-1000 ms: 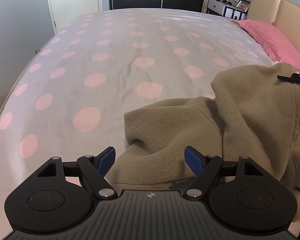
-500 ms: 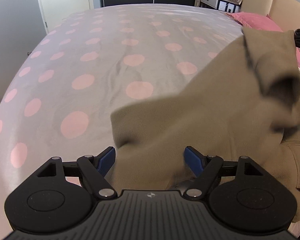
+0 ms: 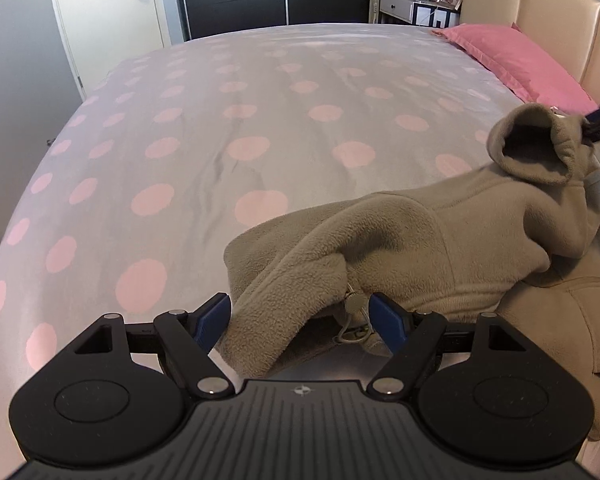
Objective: Fold clothes
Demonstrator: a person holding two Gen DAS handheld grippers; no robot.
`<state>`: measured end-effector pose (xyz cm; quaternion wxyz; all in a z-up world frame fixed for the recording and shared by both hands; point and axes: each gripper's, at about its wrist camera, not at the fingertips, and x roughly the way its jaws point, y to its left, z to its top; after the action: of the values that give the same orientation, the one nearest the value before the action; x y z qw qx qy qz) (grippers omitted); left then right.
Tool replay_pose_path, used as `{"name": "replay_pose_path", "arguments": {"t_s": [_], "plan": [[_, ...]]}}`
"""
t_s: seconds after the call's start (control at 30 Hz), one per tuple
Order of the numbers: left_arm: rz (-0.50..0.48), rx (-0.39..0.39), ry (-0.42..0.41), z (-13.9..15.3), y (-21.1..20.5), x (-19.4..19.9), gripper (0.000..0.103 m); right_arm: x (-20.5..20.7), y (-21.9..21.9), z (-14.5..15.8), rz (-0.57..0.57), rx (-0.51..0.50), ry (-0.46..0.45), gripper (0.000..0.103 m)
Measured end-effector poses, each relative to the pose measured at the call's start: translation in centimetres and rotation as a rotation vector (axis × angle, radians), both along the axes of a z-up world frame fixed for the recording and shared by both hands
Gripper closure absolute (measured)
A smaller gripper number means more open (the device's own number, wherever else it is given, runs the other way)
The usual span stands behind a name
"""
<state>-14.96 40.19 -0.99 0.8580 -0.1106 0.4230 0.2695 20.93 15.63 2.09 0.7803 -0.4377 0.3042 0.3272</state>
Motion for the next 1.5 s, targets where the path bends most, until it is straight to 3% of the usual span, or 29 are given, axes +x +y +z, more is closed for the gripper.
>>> {"name": "replay_pose_path", "arguments": {"t_s": [0.2, 0.43, 0.63, 0.83, 0.97, 1.03, 1.1, 1.17, 1.23, 1.33, 1.5], "plan": [[0.048, -0.004, -0.015, 0.4, 0.4, -1.1, 0.027, -2.2, -4.8, 2.9, 0.022, 0.088, -0.009, 0.036], [0.108, -0.111, -0.089, -0.2, 1.9, -2.7, 0.027, -3.3, -9.4, 3.6, 0.034, 0.105, 0.022, 0.032], [0.107, -0.113, 0.004, -2.6, 2.0, -2.0, 0.027, -4.3, -11.8, 1.1, 0.137, 0.049, 0.061, 0.029], [0.124, -0.048, 0.052, -3.7, 1.4, -0.1, 0.032, -2.5, -11.5, -2.5, 0.221, 0.000, 0.086, 0.027], [0.142, -0.017, 0.063, -3.6, 1.7, 1.4, 0.046, -0.7, -10.0, -4.6, 0.326, -0.087, 0.066, 0.026], [0.166, -0.011, 0.072, -3.7, 2.2, 1.9, 0.059, 0.2, -9.3, -5.6, 0.359, -0.114, 0.081, 0.024], [0.214, -0.018, 0.064, -3.8, 3.1, 1.8, 0.081, 1.0, -8.7, -6.6, 0.373, -0.129, 0.100, 0.025], [0.263, -0.041, 0.030, -3.8, 4.0, 1.3, 0.093, 1.3, -8.4, -7.1, 0.367, -0.128, 0.129, 0.040], [0.301, -0.052, -0.007, -3.6, 4.6, 0.7, 0.094, 1.0, -8.5, -7.1, 0.352, -0.136, 0.131, 0.086], [0.321, 0.004, -0.028, -2.5, 4.4, 0.3, 0.096, -0.2, -9.4, -5.4, 0.330, -0.109, 0.099, 0.091], [0.343, 0.109, -0.140, 2.3, 3.9, -0.9, 0.096, -3.6, -11.5, 0.8, 0.288, 0.006, 0.010, 0.093]]}}
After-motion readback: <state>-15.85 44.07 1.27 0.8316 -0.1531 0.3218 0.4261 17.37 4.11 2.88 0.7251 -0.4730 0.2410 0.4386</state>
